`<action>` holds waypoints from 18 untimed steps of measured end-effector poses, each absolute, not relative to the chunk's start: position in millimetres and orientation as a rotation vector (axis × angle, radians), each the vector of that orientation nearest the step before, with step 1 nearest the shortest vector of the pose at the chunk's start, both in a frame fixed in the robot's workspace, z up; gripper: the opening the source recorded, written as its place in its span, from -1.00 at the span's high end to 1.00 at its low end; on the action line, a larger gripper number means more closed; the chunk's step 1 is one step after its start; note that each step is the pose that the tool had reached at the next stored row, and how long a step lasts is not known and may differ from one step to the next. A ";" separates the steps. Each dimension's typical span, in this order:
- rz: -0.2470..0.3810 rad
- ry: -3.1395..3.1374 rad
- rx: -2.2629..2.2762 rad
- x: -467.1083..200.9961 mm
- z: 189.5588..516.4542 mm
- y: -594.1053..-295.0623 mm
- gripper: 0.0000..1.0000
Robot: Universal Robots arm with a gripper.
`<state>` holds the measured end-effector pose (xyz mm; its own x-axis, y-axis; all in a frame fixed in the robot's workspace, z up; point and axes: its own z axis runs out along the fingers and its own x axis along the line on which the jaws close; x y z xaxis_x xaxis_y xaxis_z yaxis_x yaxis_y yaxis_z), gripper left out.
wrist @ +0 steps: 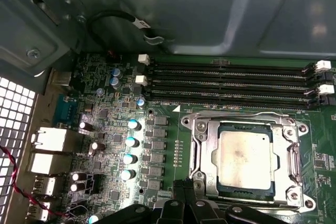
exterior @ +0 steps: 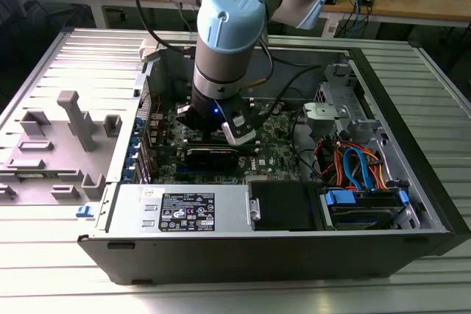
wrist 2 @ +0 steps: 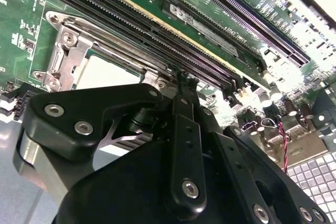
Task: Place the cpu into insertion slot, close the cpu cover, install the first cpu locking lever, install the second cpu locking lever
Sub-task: 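Install the second cpu locking lever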
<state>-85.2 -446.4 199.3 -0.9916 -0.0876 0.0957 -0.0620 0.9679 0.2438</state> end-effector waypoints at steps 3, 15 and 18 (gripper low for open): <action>-0.366 -3.012 0.115 -85.3 198.4 -446.3 0.79; -0.322 -3.016 0.112 -85.3 202.3 -446.2 0.79; -0.322 -3.016 0.112 -85.3 206.7 -446.1 0.79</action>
